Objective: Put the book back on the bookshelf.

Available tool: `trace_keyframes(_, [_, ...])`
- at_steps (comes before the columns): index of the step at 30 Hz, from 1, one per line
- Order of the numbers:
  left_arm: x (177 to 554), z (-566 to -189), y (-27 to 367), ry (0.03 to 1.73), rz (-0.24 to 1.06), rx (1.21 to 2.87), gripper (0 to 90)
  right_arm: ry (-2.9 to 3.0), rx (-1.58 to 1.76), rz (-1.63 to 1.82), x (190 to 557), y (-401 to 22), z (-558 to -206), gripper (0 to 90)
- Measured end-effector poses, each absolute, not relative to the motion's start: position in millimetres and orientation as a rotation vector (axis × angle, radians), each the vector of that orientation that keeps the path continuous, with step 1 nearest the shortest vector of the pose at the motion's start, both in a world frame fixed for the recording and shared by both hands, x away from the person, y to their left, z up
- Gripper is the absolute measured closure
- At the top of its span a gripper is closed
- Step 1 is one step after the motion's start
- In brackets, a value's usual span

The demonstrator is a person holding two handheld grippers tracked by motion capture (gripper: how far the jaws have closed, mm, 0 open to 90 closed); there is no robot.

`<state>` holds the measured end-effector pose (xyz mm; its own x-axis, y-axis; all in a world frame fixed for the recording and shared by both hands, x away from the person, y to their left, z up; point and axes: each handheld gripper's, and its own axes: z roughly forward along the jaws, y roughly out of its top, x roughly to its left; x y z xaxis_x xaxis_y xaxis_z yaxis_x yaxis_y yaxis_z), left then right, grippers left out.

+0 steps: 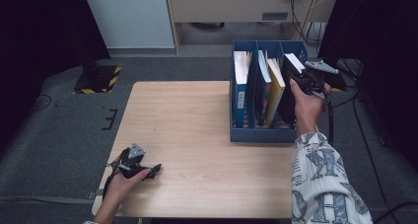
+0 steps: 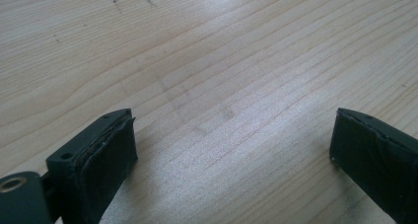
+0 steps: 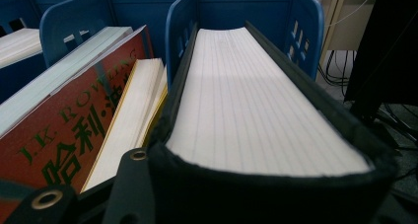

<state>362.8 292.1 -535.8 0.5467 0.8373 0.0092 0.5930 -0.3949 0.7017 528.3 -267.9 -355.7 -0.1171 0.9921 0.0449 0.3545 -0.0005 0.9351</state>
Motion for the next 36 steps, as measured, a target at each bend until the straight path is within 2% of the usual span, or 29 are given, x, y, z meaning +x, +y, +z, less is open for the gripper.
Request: trace_keyframes(36, [363.0,-536.0,291.6,1.14,0.479,2.13,3.1,1.558,1.498,1.1,539.8,-274.4,-387.7,53.6])
